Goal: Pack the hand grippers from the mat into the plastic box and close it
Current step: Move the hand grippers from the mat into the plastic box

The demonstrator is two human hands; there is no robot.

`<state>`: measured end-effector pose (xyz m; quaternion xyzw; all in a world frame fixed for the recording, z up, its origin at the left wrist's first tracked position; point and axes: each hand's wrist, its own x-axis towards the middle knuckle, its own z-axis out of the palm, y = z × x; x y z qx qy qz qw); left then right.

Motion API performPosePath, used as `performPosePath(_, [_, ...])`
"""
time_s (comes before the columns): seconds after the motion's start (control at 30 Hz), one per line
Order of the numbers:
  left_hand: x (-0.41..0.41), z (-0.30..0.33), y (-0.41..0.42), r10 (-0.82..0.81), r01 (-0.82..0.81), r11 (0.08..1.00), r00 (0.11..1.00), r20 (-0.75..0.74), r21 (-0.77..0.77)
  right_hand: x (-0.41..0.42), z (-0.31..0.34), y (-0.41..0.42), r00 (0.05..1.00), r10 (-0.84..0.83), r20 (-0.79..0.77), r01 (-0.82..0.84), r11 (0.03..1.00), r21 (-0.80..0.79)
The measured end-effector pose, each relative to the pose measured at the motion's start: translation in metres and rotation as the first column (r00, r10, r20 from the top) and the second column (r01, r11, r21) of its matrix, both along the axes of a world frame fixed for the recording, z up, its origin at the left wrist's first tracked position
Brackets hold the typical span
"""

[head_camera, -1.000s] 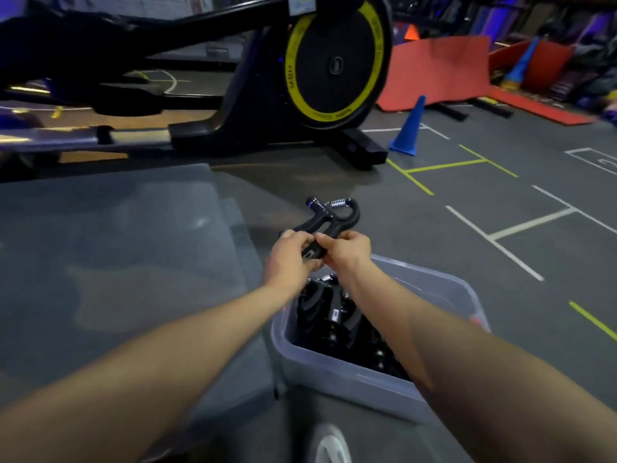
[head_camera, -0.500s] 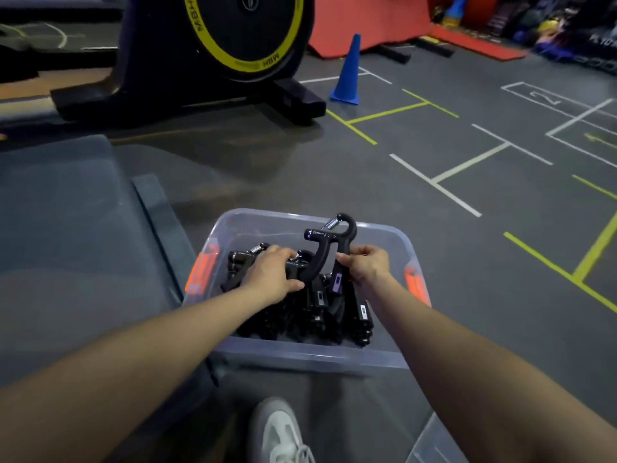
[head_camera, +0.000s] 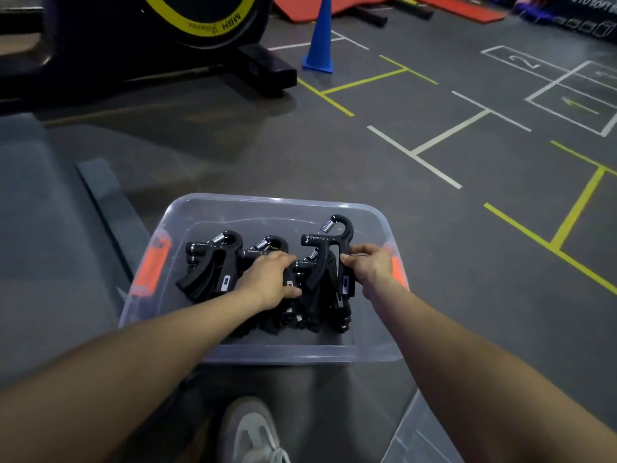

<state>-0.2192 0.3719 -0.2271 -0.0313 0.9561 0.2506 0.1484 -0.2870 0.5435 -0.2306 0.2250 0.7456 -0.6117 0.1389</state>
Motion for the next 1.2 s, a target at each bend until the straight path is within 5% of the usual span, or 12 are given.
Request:
performPosePath(0.7, [-0.001,-0.009,0.000,-0.013,0.012,1.000,0.999,0.034,0.015,0.006,-0.014,-0.005,0.987,0.014,0.159,-0.054,0.967,0.251])
performPosePath(1.2, [-0.003,0.003,0.000,-0.027,0.029,0.999,0.996,0.084,-0.030,0.006,-0.003,-0.017,0.985,0.174,0.009,-0.169,0.938,0.304])
